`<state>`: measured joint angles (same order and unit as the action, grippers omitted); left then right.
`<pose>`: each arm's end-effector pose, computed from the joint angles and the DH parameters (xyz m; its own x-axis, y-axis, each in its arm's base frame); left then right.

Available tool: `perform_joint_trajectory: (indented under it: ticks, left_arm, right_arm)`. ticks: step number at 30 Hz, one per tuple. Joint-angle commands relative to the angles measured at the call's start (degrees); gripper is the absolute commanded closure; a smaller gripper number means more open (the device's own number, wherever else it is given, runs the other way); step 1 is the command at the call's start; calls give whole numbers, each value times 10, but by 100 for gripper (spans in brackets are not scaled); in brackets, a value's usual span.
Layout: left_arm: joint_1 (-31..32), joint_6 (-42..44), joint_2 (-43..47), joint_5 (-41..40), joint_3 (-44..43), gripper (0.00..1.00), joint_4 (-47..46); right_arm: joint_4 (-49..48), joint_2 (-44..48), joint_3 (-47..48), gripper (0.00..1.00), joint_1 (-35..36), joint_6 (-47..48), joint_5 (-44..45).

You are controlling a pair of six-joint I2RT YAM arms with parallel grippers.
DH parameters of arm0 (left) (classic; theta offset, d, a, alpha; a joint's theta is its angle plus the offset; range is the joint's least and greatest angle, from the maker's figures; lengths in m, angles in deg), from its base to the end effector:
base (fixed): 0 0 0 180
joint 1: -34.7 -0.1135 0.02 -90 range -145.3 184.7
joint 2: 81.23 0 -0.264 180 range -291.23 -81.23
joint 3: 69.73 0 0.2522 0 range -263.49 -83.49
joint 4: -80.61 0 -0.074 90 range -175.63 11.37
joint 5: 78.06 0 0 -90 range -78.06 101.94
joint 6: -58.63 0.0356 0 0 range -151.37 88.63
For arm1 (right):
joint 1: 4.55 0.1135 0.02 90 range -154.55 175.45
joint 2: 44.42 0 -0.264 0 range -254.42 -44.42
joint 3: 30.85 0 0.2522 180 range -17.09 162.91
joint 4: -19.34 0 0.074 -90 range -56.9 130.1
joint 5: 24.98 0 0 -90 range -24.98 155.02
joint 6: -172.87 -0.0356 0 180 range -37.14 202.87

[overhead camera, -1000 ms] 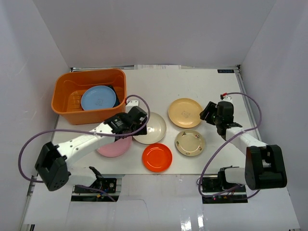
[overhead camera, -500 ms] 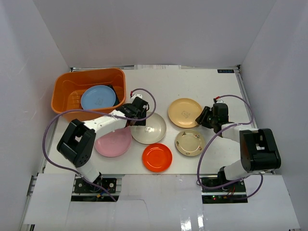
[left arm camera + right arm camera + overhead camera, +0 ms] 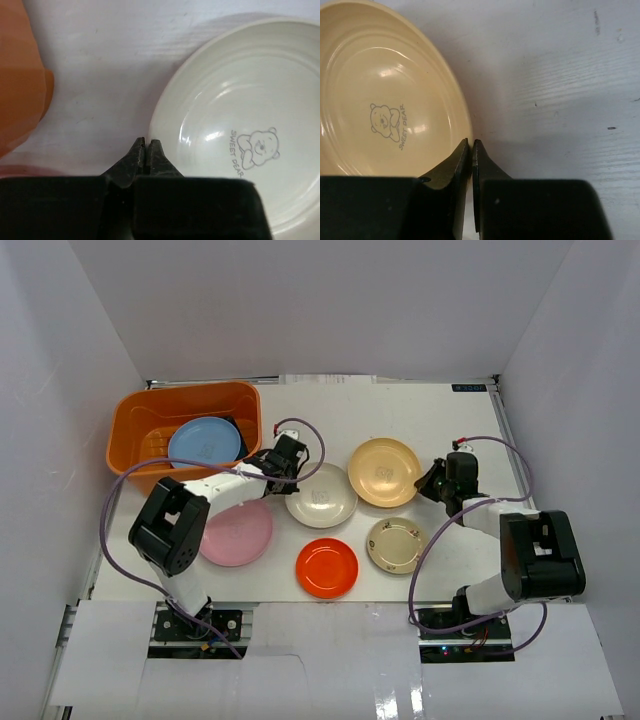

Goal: Place the plates into the plastic bin on the countertop

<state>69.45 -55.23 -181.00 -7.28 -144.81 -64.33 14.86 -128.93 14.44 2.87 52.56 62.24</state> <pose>0.2927 -0.1888 0.1754 -0.8117 0.0982 -0.5757 0.0805 0.9952 0.0563 0.2776 0.0379 0.1544 -0.5729 0.4337 -0.6955 0.1397 0.8878 0.4386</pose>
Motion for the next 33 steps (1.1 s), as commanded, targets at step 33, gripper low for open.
perform_joint_trajectory:
  ticks: [33]
  left_arm:
    - [-416,-26,216,0,-66,100,1]
  right_arm:
    - [57,65,322,92,205,23,-2]
